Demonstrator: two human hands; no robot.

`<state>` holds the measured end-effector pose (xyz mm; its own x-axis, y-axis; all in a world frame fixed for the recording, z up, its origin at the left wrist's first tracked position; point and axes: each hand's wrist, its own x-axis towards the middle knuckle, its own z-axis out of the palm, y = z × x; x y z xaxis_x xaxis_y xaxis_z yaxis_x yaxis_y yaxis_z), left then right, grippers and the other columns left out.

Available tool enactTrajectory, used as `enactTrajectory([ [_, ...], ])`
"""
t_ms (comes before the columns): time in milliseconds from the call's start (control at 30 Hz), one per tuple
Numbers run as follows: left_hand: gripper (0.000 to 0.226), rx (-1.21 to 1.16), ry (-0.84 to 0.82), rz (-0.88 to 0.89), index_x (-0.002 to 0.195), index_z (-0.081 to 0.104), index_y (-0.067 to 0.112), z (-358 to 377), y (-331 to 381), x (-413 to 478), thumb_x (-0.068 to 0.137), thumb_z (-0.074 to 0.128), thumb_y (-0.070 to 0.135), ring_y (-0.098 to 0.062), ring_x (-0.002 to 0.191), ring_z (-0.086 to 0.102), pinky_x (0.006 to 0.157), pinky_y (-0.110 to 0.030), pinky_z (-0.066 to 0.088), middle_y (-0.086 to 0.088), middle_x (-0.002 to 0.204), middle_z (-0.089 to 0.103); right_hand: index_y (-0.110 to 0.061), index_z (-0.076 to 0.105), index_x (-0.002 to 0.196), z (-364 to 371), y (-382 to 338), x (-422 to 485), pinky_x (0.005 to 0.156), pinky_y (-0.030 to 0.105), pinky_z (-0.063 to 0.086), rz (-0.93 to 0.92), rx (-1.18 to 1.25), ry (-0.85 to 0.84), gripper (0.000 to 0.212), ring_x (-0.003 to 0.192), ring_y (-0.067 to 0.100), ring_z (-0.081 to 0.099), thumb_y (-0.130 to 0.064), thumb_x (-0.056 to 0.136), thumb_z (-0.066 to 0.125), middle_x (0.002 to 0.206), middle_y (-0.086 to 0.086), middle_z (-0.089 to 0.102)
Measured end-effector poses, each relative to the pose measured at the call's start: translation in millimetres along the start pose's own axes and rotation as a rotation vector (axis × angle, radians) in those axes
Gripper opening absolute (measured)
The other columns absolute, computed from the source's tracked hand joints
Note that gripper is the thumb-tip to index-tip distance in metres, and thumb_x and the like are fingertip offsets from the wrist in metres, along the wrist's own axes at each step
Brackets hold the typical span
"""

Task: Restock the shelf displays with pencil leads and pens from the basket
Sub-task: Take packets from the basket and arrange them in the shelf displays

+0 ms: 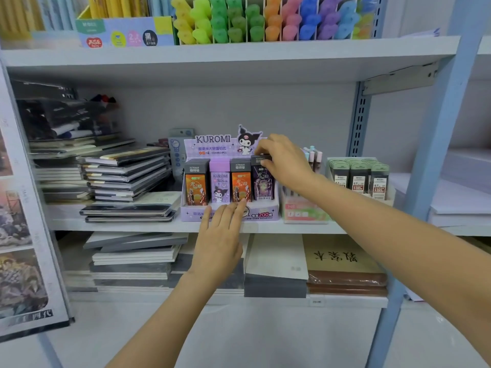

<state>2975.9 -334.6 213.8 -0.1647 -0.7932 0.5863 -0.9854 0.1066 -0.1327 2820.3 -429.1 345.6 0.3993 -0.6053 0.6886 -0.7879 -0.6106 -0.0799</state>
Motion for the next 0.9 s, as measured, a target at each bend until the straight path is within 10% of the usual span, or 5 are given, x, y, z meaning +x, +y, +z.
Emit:
enactTrajectory([
  [367, 0.084, -0.084, 0.046, -0.026, 0.154, -0.006, 0.018, 1, 8, -6, 0.093, 0.051, 0.024, -0.022, 0.149, 0.009, 0.121, -0.046, 0.001, -0.003, 0.162, 0.009, -0.015, 0.063, 0.123, 14, 5, -37, 0.108, 0.037, 0.025, -0.109, -0.01, 0.121, 0.03, 0.121, 0.023, 0.049, -0.021, 0.093, 0.06, 0.125, 0.004, 0.057],
  [567, 0.059, -0.252, 0.226, -0.117, 0.136, 0.05, 0.001, 51, 36, -73, 0.077, 0.062, -0.002, -0.04, 0.125, 0.046, 0.103, -0.051, 0.039, -0.022, 0.138, 0.047, -0.008, 0.069, 0.1, 49, -26, -124, 0.093, 0.037, 0.045, -0.365, 0.351, 0.242, 0.015, 0.101, 0.02, 0.06, -0.008, 0.092, 0.056, 0.104, 0.005, 0.064],
  [667, 0.039, -0.365, -0.171, -0.182, 0.125, 0.058, 0.009, 104, 44, -125, 0.087, 0.053, 0.001, -0.032, 0.112, 0.053, 0.089, -0.041, 0.044, -0.011, 0.127, 0.055, -0.009, 0.068, 0.098, 95, -26, -190, 0.065, 0.036, 0.051, -0.286, 0.517, -0.005, 0.015, 0.079, 0.015, 0.059, -0.008, 0.094, 0.054, 0.095, 0.002, 0.064],
  [900, 0.048, -0.494, -0.923, -0.355, 0.151, 0.028, 0.015, 217, 82, -288, 0.103, 0.036, 0.02, -0.017, 0.138, 0.036, 0.106, -0.026, 0.036, -0.001, 0.158, 0.025, -0.018, 0.066, 0.108, 223, 3, -377, 0.074, 0.033, 0.05, 0.223, 0.545, -0.828, 0.019, 0.079, 0.017, 0.059, -0.016, 0.096, 0.051, 0.095, 0.001, 0.068],
])
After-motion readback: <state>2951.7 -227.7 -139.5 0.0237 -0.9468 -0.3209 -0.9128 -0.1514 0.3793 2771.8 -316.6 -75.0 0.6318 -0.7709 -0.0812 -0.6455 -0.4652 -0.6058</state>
